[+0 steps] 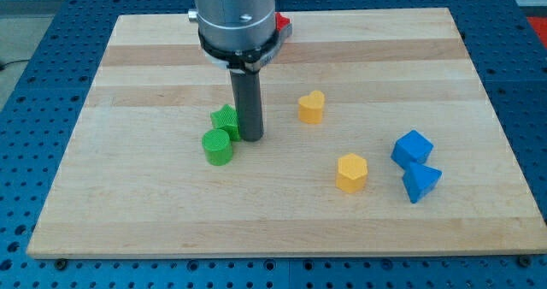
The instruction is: Push yellow heart below red star
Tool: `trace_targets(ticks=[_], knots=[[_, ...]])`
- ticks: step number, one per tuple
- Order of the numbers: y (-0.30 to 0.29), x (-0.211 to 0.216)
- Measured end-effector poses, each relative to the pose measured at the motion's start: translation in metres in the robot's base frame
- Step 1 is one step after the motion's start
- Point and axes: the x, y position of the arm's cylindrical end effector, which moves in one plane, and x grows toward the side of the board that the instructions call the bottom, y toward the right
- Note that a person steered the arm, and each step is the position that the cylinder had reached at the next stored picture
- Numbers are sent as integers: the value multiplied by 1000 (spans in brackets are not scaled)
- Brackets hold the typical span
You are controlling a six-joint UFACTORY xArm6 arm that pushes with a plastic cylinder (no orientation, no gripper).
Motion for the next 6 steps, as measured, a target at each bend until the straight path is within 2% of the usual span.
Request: trace_targets(ticks=[2,3,4,5,6], knots=[[125,0],[106,-61],[91,-93],[136,-32],[104,-17]])
